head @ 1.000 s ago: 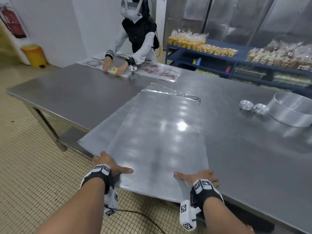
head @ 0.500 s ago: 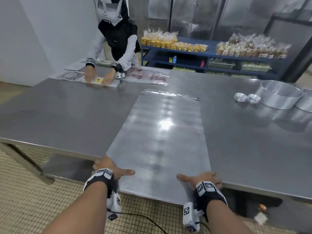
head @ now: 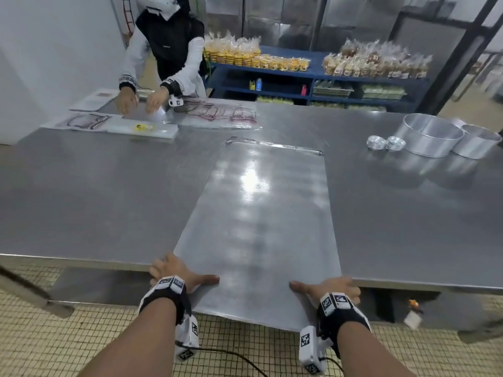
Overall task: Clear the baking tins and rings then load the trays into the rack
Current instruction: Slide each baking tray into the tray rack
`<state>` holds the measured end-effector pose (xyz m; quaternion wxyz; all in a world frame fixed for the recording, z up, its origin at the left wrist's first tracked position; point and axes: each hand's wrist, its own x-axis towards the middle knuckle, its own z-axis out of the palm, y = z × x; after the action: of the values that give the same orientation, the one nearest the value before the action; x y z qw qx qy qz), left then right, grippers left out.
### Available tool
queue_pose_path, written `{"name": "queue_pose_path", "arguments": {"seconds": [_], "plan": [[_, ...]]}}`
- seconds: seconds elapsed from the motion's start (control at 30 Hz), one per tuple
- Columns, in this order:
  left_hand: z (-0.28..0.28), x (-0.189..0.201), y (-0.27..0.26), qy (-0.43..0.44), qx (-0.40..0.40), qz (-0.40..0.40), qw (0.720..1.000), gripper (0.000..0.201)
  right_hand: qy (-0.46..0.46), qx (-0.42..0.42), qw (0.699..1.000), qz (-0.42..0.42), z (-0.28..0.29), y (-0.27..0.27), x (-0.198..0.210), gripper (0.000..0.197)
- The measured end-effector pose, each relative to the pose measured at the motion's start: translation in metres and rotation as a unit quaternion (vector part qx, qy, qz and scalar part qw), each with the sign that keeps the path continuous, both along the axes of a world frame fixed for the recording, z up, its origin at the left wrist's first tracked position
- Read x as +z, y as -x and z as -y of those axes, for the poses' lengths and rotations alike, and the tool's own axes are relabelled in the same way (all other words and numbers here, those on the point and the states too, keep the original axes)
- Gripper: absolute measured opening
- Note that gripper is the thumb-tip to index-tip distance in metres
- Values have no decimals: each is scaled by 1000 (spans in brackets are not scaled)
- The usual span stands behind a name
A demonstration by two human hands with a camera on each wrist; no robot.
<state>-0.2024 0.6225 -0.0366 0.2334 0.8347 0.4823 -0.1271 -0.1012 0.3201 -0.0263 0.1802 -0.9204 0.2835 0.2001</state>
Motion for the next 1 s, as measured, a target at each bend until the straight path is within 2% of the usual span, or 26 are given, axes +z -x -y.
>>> {"name": "queue_pose_path", "arguments": {"seconds": [0.13, 0.27, 0.43, 0.6, 0.83, 1.0], "plan": [[-1, -2, -2, -18, -3, -4, 1000, 153, -5, -23, 1000, -4, 2, 1, -9, 160], [-1, -3, -1, -11, 9, 5, 1000, 152, -3, -28, 1000, 8, 4, 3, -7, 143], [8, 4, -1, 4, 26, 17, 1000, 152, -10, -34, 999, 1, 12, -3, -5, 153], [38, 9, 2, 40, 62, 32, 997, 151, -18, -31, 999, 10, 39, -8, 9, 142], [75, 15, 14, 30, 67, 30, 997, 152, -34, -17, 999, 7, 74, -6, 12, 137], [94, 12, 18, 30, 75, 34, 996, 149, -66, -39, 997, 14, 94, -5, 11, 128]]}}
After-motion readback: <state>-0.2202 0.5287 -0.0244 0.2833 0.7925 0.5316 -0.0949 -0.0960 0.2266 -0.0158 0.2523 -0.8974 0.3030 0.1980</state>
